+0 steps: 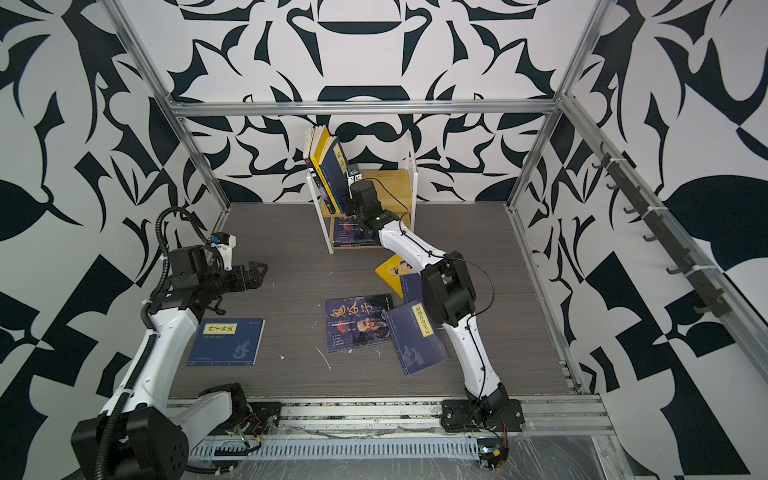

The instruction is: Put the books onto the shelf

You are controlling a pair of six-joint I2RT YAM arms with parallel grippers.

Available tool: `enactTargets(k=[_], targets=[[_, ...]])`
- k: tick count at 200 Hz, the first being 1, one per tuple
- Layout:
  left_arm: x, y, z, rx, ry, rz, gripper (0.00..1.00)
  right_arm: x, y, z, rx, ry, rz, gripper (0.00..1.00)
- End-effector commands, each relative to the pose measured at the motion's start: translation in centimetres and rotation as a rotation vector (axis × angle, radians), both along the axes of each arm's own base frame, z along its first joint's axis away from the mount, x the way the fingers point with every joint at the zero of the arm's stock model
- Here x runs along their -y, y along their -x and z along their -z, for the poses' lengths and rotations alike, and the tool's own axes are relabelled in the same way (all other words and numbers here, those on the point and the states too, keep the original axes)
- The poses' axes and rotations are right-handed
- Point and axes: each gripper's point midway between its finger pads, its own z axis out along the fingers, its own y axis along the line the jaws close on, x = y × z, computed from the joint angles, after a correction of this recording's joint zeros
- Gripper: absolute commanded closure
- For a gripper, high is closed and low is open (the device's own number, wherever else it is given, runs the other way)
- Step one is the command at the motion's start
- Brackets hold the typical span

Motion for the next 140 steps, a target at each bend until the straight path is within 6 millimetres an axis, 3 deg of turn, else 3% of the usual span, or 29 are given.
enactTargets(k=[1, 25, 31, 46, 73, 91, 115, 140], targets=[[-1.7, 0.1, -0.8, -0.018, -0.075, -0.049, 0.0, 1.8, 2.6, -6.9, 0.115, -0.03, 0.012, 1.0], [-2.4, 0.5, -0.8, -0.053, -0.12, -0.05, 0.0, 3.3, 5.1, -7.4, 0.117, -0.007, 0.0, 1.0], [-2.5, 0.6, -0.8, -0.062, -0.134, -0.046, 0.0, 3.8, 5.9, -8.3, 0.129, -0.016, -0.006, 0.98], [-2.8, 0.8, -1.1, -0.08, -0.182, -0.024, 0.0, 4.4, 7.9, -8.6, 0.133, -0.01, -0.033, 0.92], [-4.2, 1.8, -0.7, -0.203, -0.295, 0.026, 0.0, 5.3, 11.6, -8.6, 0.142, -0.004, -0.081, 0.76], [-6.2, 2.9, -0.1, -0.296, -0.355, 0.038, 0.0, 5.7, 13.9, -8.0, 0.13, 0.007, -0.115, 0.62], [-8.5, 4.3, 0.0, -0.351, -0.408, 0.06, 0.0, 4.8, 17.0, -6.5, 0.1, 0.01, -0.207, 0.47], [-9.9, 6.9, 1.6, -0.467, -0.485, 0.136, 0.0, 2.6, 19.7, -4.6, 0.081, 0.015, -0.279, 0.44]])
